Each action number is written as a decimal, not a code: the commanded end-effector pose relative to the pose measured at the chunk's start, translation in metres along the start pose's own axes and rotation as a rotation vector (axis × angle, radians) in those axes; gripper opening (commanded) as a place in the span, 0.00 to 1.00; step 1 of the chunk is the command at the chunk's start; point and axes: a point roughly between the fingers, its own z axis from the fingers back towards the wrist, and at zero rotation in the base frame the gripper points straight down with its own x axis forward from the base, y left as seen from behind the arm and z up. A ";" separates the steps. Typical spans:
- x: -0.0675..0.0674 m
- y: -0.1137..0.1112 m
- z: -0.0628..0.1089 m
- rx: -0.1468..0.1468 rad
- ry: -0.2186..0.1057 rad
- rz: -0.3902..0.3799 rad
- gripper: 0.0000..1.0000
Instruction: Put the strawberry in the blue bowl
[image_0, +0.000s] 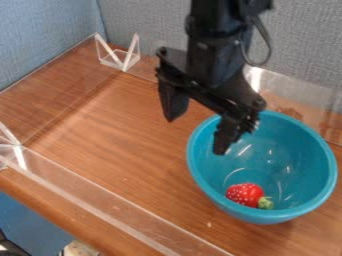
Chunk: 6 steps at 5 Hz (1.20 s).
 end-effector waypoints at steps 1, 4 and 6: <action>0.006 -0.001 0.024 0.018 -0.066 0.046 1.00; 0.000 0.001 0.038 0.023 -0.119 -0.127 1.00; -0.001 0.027 0.032 0.016 -0.105 -0.169 1.00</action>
